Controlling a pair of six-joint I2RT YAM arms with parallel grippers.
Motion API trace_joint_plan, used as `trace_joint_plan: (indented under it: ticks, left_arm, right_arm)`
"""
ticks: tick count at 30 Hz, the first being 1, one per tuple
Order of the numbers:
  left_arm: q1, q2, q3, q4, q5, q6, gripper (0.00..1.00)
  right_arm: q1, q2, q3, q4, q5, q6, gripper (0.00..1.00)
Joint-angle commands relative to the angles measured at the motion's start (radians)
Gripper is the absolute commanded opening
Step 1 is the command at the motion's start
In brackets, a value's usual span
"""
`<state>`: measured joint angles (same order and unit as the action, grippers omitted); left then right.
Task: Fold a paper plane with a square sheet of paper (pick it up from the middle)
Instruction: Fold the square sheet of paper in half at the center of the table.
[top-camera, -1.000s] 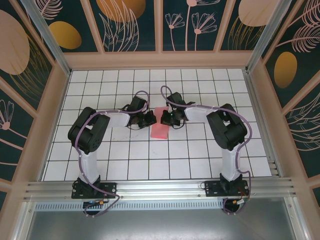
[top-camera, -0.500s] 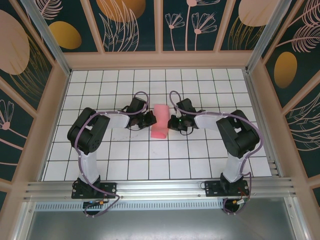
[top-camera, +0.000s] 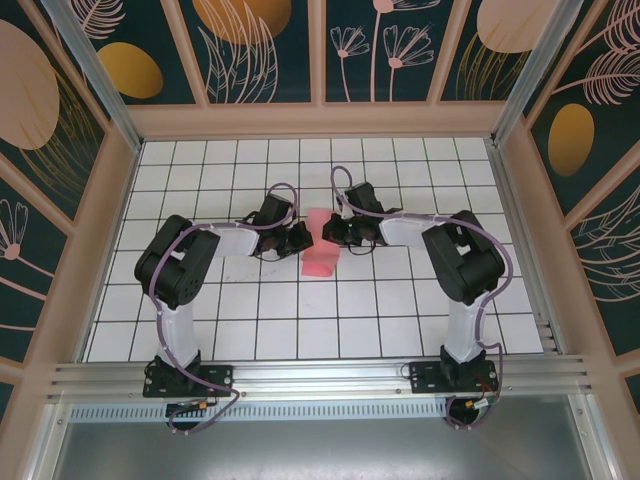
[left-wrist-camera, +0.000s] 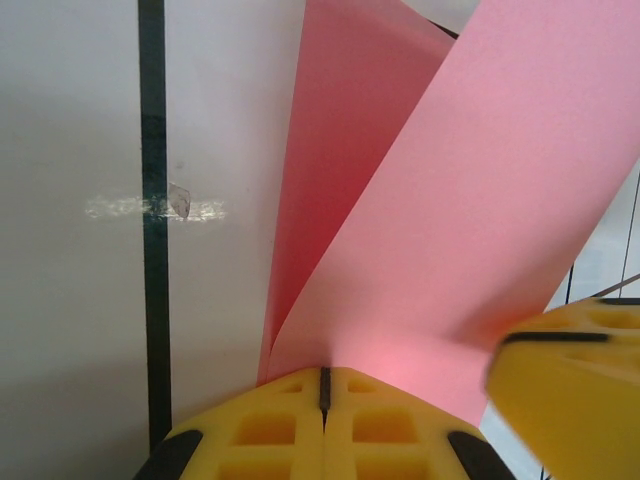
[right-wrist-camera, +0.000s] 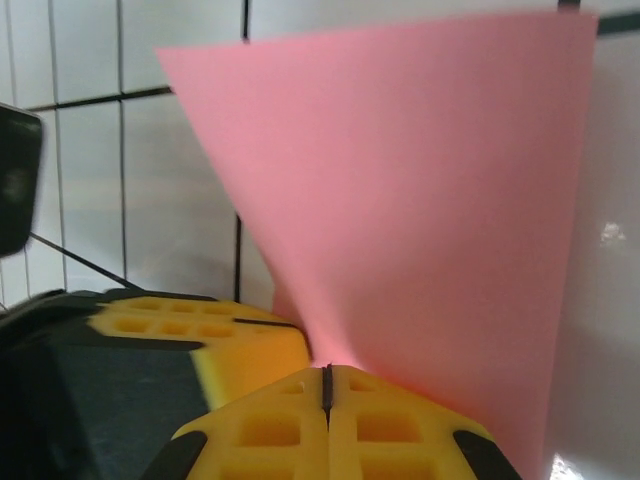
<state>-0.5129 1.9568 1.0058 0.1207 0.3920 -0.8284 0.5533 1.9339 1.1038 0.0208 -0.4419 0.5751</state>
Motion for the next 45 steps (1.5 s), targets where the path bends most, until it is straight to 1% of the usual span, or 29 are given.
trace_joint_plan:
  ticks: [1, 8, 11, 14, 17, 20, 24, 27, 33, 37, 40, 42, 45]
  left_arm:
    - [0.009, 0.100, -0.070, -0.191, -0.168, 0.006, 0.02]
    - [0.008, 0.097, -0.078, -0.200, -0.171, 0.014, 0.01]
    - [0.008, 0.097, -0.081, -0.201, -0.168, 0.016, 0.01]
    - [0.008, 0.096, -0.079, -0.201, -0.166, 0.016, 0.01]
    - [0.009, 0.096, -0.073, -0.206, -0.165, 0.017, 0.01]
    - [0.008, 0.094, -0.073, -0.205, -0.163, 0.018, 0.02]
    - [0.009, 0.096, -0.073, -0.206, -0.160, 0.017, 0.02]
    - [0.008, 0.096, -0.075, -0.208, -0.163, 0.014, 0.01]
    - [0.008, 0.096, -0.079, -0.208, -0.174, 0.005, 0.01]
    - [0.008, 0.100, -0.081, -0.213, -0.182, 0.006, 0.01]
    - [0.009, 0.096, -0.088, -0.211, -0.183, 0.009, 0.01]
    - [0.008, 0.097, -0.085, -0.213, -0.180, 0.014, 0.01]
    - [0.008, 0.099, -0.079, -0.213, -0.175, 0.017, 0.01]
  right_arm:
    - [-0.038, 0.016, -0.020, 0.038, -0.042, -0.033, 0.00]
    - [-0.129, -0.029, -0.168, 0.082, -0.023, -0.067, 0.00]
    - [-0.153, -0.061, -0.166, 0.083, -0.028, -0.062, 0.00]
    - [-0.136, -0.109, -0.133, 0.107, -0.047, -0.040, 0.00]
    - [-0.088, -0.119, -0.090, 0.104, -0.040, -0.038, 0.00]
    - [-0.038, -0.074, -0.053, 0.075, -0.026, -0.049, 0.00]
    - [-0.012, -0.003, -0.041, 0.083, -0.038, -0.024, 0.00]
    - [-0.012, 0.025, -0.045, 0.081, -0.035, -0.012, 0.00]
    - [-0.019, 0.048, -0.069, 0.004, -0.001, -0.034, 0.00]
    - [-0.055, -0.012, -0.160, 0.002, 0.008, -0.038, 0.00]
    - [-0.087, -0.072, -0.240, 0.039, 0.002, -0.032, 0.00]
    - [-0.090, -0.100, -0.238, 0.053, -0.004, -0.032, 0.00]
    - [-0.084, -0.132, -0.186, 0.078, -0.023, -0.020, 0.00]
